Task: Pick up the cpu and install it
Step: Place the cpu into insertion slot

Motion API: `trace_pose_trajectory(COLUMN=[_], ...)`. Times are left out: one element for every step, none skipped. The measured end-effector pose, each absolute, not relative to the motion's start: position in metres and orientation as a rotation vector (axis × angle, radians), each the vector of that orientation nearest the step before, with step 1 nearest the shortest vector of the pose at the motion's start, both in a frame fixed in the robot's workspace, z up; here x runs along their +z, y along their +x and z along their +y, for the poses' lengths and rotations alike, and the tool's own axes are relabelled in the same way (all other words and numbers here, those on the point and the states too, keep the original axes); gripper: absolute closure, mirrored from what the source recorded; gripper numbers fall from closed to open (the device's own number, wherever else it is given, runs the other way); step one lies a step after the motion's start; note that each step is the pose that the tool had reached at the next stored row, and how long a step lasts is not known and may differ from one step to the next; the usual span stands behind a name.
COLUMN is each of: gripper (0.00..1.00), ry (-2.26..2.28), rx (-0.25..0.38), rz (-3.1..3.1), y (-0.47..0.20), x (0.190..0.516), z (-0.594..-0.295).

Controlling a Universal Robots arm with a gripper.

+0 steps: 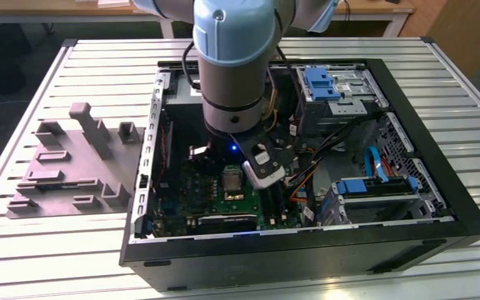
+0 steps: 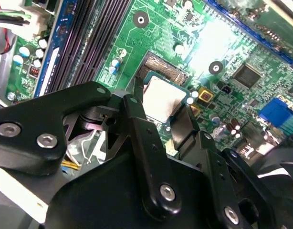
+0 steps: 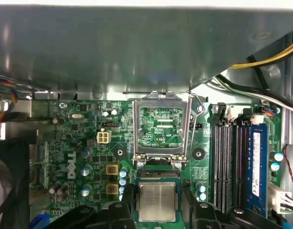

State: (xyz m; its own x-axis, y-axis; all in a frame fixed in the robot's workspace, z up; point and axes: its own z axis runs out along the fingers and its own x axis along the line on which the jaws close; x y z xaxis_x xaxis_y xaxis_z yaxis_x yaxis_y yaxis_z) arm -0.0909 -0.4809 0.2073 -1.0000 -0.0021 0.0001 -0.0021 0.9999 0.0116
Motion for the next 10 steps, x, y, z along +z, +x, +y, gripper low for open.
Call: trace_pose_trajectory(gripper=[0.53,0.53,0.53,0.53,0.53,0.53,0.53,0.53,0.53,0.53], ry=[0.003,0.003,0.003,0.003,0.004,0.003,0.003,0.003,0.004,0.003], rx=[-0.018,-0.018,-0.018,-0.018,-0.018,-0.018,-0.018,-0.018,-0.018,-0.018], rz=[-3.141,-3.141,-3.141,-3.141,-3.141,-3.141,-3.141,-3.141,-3.141,-3.141], y=[-0.0909,-0.0908,-0.0908,-0.0908,-0.0908,-0.0908,-0.0908,-0.0906,-0.0903,-0.09], x=[0.2055,0.2038,0.2024,0.2013,0.2003,0.1993,0.1982,0.1974,0.1967,0.196], z=[-0.4809,-0.4809,-0.481,-0.4812,-0.4815,-0.4819,-0.4821,-0.4823,-0.4825,-0.4826])
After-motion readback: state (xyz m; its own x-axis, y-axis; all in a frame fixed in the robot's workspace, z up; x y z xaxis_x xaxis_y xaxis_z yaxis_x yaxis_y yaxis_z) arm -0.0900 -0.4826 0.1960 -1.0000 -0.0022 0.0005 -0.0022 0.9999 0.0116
